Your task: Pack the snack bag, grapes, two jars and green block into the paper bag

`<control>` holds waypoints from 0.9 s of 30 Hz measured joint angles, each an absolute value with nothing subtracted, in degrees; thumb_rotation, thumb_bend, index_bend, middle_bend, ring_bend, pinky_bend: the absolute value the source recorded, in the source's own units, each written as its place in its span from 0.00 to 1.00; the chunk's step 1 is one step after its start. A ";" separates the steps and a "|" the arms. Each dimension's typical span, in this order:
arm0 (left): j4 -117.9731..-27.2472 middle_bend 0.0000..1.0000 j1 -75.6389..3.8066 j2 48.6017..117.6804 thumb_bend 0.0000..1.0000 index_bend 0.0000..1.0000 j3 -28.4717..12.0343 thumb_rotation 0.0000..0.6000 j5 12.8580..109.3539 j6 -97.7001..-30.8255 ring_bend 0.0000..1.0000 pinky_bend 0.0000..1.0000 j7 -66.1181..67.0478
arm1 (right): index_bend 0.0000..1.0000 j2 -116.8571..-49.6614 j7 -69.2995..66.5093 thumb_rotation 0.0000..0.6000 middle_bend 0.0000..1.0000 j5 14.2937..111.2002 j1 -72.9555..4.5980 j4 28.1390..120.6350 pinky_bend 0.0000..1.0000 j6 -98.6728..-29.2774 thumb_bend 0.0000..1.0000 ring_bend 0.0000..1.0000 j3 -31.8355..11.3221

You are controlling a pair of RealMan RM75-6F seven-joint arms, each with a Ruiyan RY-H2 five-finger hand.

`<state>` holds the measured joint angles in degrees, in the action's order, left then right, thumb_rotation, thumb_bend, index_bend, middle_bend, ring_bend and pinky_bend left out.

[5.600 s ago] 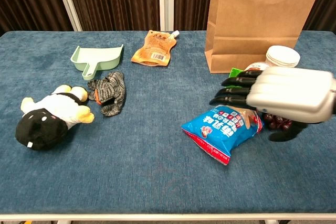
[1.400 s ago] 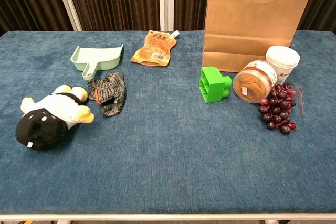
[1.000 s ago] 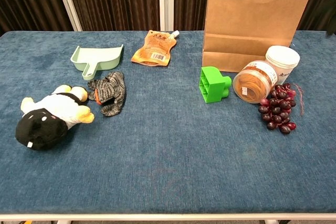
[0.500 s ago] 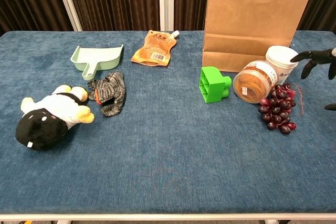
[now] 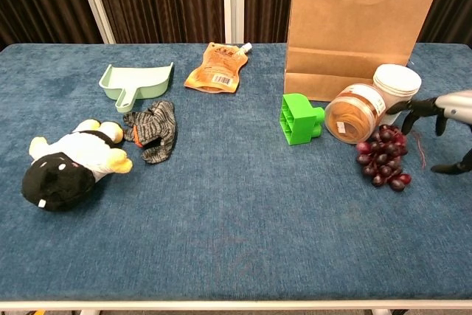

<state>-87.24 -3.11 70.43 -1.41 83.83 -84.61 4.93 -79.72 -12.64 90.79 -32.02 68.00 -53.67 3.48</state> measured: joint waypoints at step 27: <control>-86.65 0.24 -2.68 70.61 0.03 0.20 -1.42 1.00 83.84 -85.20 0.18 0.18 3.90 | 0.00 -78.15 -4.78 1.00 0.19 100.57 -33.74 78.71 0.17 -61.18 0.05 0.03 5.22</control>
<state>-86.65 -2.68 70.61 -1.42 83.84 -85.20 3.90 -78.15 -4.78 100.57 -33.74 78.71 -61.18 5.22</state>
